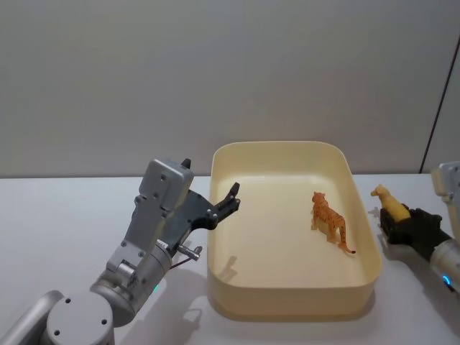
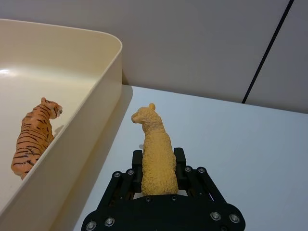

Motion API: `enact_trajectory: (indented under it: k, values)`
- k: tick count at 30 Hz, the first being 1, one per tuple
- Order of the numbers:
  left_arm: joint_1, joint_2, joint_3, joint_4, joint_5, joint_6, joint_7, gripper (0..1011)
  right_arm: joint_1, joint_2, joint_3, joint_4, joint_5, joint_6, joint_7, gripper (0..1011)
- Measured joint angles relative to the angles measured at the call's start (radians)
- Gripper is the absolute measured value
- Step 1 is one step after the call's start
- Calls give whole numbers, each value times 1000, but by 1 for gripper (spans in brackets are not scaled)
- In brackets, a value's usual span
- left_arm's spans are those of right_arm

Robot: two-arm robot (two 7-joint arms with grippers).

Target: Pick up the toy alternately with two hands and place it into the central storage box.

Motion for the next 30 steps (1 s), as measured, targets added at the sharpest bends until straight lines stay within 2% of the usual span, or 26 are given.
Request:
enact_trajectory:
  k: [10, 16, 24, 30]
  values:
    - [0, 0, 0, 0, 0, 0, 0, 1001, -67, 39, 25, -112, 16, -50, 25, 363]
    - [0, 0, 0, 0, 0, 0, 0, 1001, -103, 63, 42, -206, 42, -90, 61, 362]
    - [0, 0, 0, 0, 0, 0, 0, 1001, -102, 69, 49, -273, 76, -121, 107, 363]
    - [0, 0, 0, 0, 0, 0, 0, 1001, -72, 57, 43, -281, 93, -111, 145, 363]
